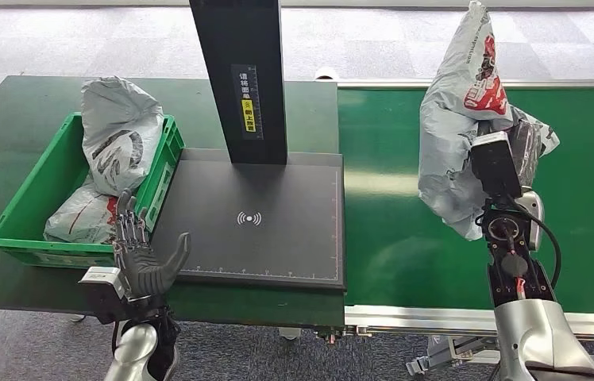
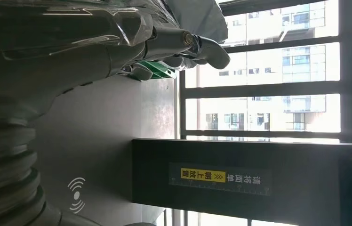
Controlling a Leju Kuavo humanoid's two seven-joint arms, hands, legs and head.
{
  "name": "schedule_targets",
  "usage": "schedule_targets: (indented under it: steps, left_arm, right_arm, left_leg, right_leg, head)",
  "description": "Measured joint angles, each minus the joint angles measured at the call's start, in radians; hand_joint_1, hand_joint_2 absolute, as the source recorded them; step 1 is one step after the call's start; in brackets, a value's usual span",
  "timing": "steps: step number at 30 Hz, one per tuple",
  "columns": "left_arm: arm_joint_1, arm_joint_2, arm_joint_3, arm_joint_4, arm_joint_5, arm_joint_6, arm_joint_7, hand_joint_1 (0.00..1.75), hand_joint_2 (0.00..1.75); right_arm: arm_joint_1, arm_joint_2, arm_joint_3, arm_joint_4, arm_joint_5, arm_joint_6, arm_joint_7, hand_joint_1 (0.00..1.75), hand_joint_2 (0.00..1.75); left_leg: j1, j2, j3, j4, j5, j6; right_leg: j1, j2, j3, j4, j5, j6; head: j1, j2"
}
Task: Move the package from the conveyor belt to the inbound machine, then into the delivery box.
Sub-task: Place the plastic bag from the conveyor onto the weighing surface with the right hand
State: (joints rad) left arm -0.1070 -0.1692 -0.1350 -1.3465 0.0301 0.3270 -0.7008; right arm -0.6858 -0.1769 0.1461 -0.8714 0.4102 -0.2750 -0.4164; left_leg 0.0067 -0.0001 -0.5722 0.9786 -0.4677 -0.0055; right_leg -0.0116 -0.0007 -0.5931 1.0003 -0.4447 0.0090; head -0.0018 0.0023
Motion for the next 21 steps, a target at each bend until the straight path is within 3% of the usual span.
schedule_targets:
  steps: [4,8,12,16,21]
  left_arm:
    - [0.003,-0.004,0.0,-0.018,-0.016,0.033,0.0,0.0,1.75]
    - [0.004,-0.013,-0.003,-0.085,-0.043,0.157,0.0,0.0,1.75]
    - [0.003,-0.013,-0.018,-0.163,-0.041,0.224,0.0,0.0,1.75]
    - [0.004,-0.013,-0.026,-0.21,-0.04,0.236,0.0,0.0,1.75]
    - [0.004,-0.012,-0.027,-0.235,-0.04,0.237,0.0,0.0,1.75]
  right_arm:
    - [0.028,0.002,-0.008,-0.056,0.006,-0.055,-0.044,1.75,1.75]
    - [0.113,0.013,0.031,-0.19,0.164,-0.177,-0.07,1.75,1.75]
    - [0.172,0.037,0.136,-0.252,0.281,-0.156,-0.071,1.75,1.75]
    - [0.193,0.053,0.218,-0.259,0.295,-0.141,-0.076,1.75,1.75]
    - [0.198,0.06,0.253,-0.264,0.295,-0.14,-0.076,1.75,1.75]
  left_leg:
    - [0.0,0.0,0.0,0.0,0.0,0.0]
    - [0.0,0.0,-0.001,0.0,0.0,0.0]
    - [0.0,0.002,0.0,-0.001,-0.001,-0.001]
    - [0.001,0.0,0.0,-0.001,0.0,0.0]
    - [0.0,0.0,0.0,0.0,0.0,0.0]
  right_leg:
    - [0.0,0.0,0.0,0.0,0.0,0.0]
    - [0.0,0.0,0.0,0.0,0.0,0.0]
    - [0.001,0.001,-0.001,0.0,-0.001,-0.001]
    - [0.001,-0.001,0.0,0.0,-0.001,-0.001]
    - [0.001,-0.001,0.0,0.0,-0.001,-0.001]
  head:
    - [0.0,0.0]
    - [0.0,0.0]
    - [0.0,0.0]
    - [0.0,0.0]
    - [0.0,0.0]
